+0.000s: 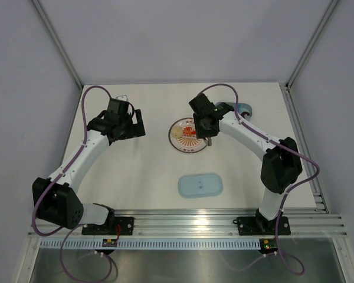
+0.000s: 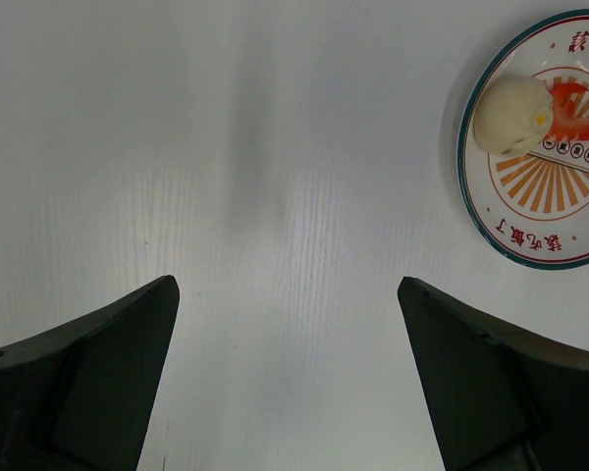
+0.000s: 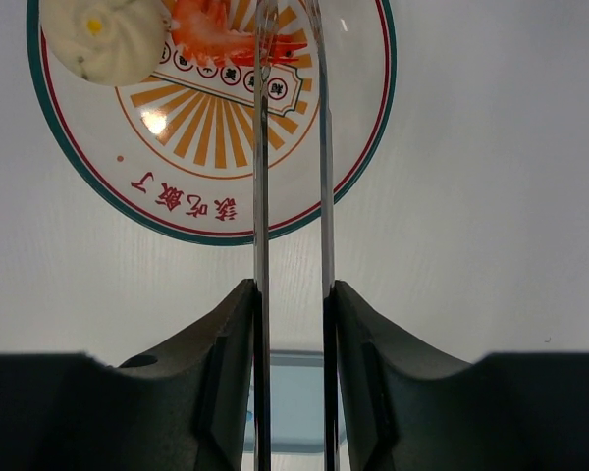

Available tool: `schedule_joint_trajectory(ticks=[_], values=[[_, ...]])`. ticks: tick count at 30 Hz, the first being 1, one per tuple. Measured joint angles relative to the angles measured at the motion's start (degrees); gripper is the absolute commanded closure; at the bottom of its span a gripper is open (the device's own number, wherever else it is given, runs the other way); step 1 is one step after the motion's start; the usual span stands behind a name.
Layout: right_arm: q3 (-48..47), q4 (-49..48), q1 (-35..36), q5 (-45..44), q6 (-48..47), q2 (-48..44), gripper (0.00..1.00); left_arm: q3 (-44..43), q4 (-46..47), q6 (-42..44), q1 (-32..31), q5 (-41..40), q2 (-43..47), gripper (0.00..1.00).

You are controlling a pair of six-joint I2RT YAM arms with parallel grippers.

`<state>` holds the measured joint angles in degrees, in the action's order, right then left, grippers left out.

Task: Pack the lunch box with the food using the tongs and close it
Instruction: Adjust the fake food on the plate.

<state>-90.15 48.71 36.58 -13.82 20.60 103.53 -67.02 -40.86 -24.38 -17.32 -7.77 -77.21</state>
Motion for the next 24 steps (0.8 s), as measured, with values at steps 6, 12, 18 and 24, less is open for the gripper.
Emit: schedule_joint_trajectory(ticks=[6,12,18,24], values=[[2.64,0.2,0.09,0.72,0.0,-0.07,0.58,0.0,0.02,0.0,0.0,0.04,0.0,0.01],[4.37,1.86,1.2,1.38,0.0,-2.34,0.59,0.0,0.15,0.0,0.0,0.04,0.0,0.01],[5.16,3.28,2.56,2.49,0.0,-7.15,0.59,0.0,0.24,0.02,-0.02,0.04,0.0,0.01],[5.25,3.5,2.64,2.95,-0.52,-10.01,0.56,0.0,0.24,0.02,0.0,0.09,0.0,0.01]])
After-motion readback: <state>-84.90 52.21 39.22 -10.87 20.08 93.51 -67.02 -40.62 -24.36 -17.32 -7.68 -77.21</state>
